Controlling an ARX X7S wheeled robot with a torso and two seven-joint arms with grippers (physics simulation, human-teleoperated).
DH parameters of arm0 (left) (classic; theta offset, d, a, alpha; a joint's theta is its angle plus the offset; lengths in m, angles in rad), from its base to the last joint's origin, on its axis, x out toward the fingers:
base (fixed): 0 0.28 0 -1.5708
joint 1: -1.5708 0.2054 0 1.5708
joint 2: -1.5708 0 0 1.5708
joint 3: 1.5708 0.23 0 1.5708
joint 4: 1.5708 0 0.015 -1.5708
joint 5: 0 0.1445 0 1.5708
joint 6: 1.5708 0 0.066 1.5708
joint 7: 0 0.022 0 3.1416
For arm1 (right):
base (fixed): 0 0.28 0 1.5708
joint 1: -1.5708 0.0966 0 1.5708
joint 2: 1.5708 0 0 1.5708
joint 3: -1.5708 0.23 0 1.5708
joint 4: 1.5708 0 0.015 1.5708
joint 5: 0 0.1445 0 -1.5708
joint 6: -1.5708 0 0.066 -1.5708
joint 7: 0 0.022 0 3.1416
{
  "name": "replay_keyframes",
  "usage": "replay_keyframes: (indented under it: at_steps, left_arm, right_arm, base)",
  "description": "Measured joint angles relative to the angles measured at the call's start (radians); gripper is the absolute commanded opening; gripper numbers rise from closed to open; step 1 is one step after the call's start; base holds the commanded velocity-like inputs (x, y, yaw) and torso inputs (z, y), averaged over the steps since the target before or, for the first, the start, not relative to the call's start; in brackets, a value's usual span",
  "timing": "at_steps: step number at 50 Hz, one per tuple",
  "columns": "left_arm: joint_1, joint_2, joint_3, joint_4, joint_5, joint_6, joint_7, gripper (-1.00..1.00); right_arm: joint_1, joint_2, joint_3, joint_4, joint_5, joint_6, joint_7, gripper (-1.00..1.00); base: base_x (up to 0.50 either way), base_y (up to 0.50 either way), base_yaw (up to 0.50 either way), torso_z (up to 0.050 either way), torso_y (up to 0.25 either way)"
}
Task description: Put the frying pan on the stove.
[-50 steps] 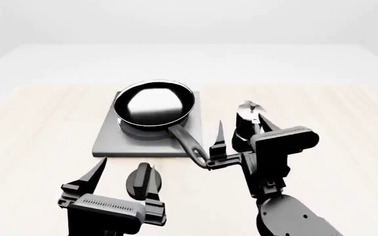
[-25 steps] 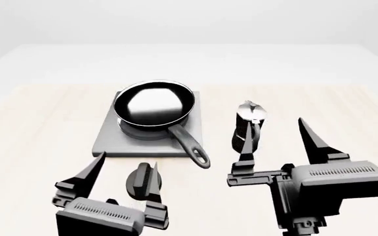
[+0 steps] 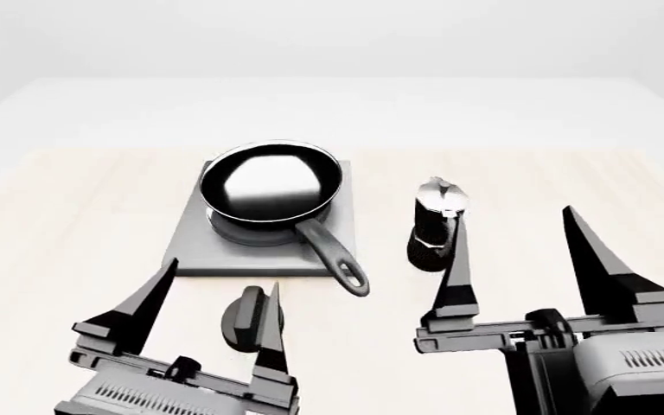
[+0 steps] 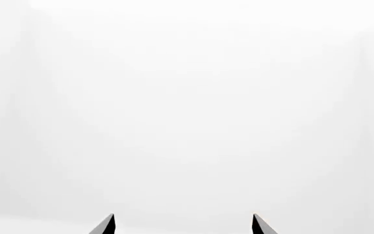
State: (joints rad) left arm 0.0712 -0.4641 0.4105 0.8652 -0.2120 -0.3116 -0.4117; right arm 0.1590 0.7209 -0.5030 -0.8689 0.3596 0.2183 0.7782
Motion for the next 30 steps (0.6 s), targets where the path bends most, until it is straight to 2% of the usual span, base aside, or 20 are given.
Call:
replay_keyframes:
  at_steps: [10,18,24,30]
  left_arm:
    - [0.005,-0.015,0.017,0.09,0.017,-0.036,-0.018,1.0]
    - [-0.014,-0.054,0.06,0.14,0.016,-0.047,-0.067,1.0]
    - [-0.086,-0.148,0.168,0.159,-0.016,-0.014,-0.191,1.0]
    - [-0.228,-0.262,0.351,0.169,-0.059,0.038,-0.361,1.0]
  right_arm:
    - [0.007,0.049,-0.021,-0.109,0.003,0.026,0.052,1.0]
    - [0.081,0.139,-0.136,-0.147,0.018,-0.013,0.16,1.0]
    - [0.174,0.213,-0.266,-0.161,0.024,-0.058,0.258,1.0]
    - [0.329,0.289,-0.463,-0.169,0.022,-0.118,0.375,1.0]
  base:
    - [0.0,0.0,0.0,0.0,0.0]
    - [0.0,0.0,0.0,0.0,0.0]
    - [0.0,0.0,0.0,0.0,0.0]
    - [0.0,0.0,0.0,0.0,0.0]
